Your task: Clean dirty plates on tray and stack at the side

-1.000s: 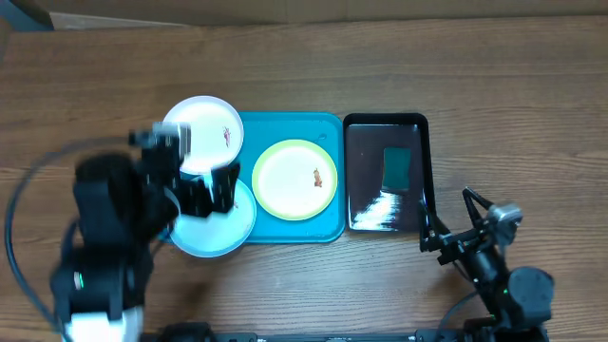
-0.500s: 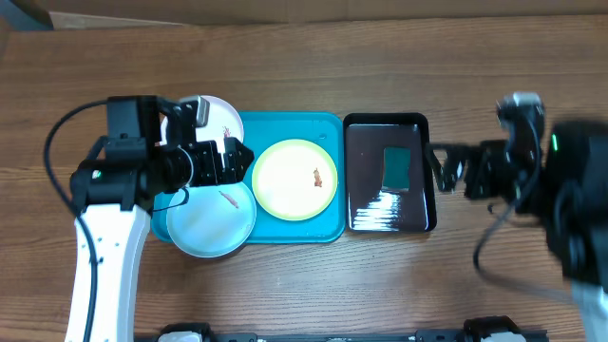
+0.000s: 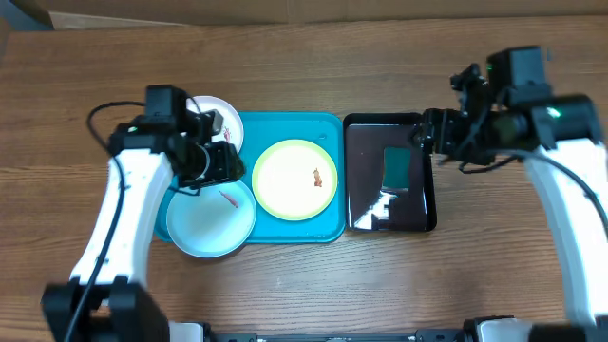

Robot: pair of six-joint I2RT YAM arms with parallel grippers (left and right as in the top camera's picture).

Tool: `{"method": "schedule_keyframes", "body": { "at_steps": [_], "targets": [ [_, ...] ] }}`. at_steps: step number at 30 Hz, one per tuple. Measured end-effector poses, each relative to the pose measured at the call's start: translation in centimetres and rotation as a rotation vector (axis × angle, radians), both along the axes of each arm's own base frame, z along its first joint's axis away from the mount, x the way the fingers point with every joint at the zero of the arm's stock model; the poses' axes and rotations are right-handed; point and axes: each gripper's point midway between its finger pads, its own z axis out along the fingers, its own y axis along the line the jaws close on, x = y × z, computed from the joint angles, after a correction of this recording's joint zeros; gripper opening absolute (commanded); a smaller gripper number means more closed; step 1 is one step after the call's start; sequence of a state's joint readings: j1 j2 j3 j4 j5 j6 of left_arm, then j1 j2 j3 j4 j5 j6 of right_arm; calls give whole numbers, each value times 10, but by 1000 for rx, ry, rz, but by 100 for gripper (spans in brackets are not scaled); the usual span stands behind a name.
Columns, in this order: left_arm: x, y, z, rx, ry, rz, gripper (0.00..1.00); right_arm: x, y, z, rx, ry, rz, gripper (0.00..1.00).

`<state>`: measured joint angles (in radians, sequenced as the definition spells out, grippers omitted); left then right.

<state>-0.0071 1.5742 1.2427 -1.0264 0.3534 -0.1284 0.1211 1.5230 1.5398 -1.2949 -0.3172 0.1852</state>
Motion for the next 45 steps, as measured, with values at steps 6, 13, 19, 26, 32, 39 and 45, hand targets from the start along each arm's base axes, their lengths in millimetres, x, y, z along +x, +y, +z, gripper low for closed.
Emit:
{"method": "schedule_keyframes", "body": {
  "at_steps": [6, 13, 19, 26, 32, 39, 45],
  "targets": [
    [12, -12, -29, 99, 16, -33, 51, 8, 6, -47, -163, 118, -39, 79],
    [24, -26, -47, 185, -2, -56, 42, 25, 18, -89, -275, 160, -39, 79],
    [27, -31, -77, 237, 46, -57, 36, 34, 18, -114, -307, 192, -46, 79],
    [34, -30, -101, 256, 65, -53, 27, 40, 19, -114, -304, 171, -50, 79],
    [33, -29, -109, 266, 85, -55, 13, 41, 19, -114, -304, 167, -51, 79],
    [41, -30, -108, 262, 51, -46, 4, 44, 19, -120, -306, 149, -55, 80],
    [59, -34, -104, 247, -22, -36, 4, 41, 18, -135, -309, 156, -54, 81]
  ]
}}
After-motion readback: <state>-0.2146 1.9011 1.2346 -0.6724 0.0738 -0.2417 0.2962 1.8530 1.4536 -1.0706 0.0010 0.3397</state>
